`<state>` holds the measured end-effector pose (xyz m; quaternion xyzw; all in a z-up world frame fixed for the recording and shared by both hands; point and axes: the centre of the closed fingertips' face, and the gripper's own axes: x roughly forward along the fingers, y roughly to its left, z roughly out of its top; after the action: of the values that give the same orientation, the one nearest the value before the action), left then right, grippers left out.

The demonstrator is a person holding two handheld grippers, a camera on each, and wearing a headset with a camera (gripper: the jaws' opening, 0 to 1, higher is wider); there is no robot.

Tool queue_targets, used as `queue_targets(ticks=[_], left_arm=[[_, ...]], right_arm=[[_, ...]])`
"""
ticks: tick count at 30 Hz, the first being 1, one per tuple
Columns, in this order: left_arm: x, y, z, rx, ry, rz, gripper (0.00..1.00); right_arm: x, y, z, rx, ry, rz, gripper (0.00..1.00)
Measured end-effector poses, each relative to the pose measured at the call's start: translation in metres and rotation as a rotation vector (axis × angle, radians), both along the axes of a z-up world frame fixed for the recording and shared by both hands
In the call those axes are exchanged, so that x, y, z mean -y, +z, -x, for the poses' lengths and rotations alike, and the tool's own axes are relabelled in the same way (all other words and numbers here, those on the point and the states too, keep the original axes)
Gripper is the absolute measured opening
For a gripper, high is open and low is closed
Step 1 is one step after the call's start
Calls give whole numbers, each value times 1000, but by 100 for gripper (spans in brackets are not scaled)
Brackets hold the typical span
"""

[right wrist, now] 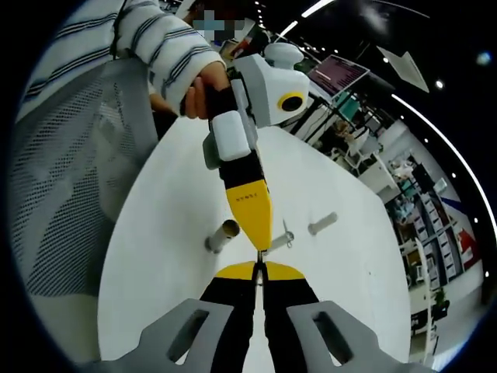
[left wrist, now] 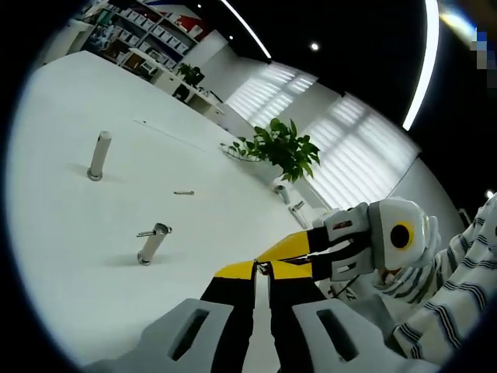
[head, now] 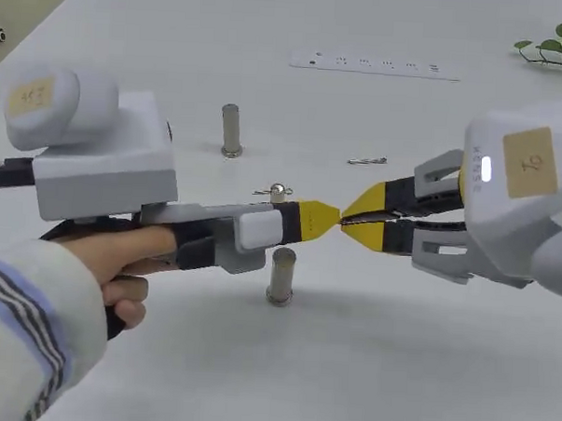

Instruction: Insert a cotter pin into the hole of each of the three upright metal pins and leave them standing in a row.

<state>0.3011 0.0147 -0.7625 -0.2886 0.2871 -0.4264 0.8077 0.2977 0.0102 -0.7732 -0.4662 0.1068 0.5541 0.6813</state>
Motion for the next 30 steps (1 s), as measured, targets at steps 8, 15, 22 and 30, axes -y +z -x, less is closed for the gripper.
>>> queue_targets(ticks=[8,15,22,30], left_arm=[[-1,-5,3,-22,-14,-12,3],[-1,-8,5,-32,-29,-23,3],[-1,-11,5,-52,-30,-27,2],[-1,-13,6,-64,-41,-32,1]], right_arm=[[-5,-2,4,10,22,11,2],[-7,-2,5,19,31,19,2],[-6,-3,6,22,33,23,2],[-6,-5,7,15,33,24,3]])
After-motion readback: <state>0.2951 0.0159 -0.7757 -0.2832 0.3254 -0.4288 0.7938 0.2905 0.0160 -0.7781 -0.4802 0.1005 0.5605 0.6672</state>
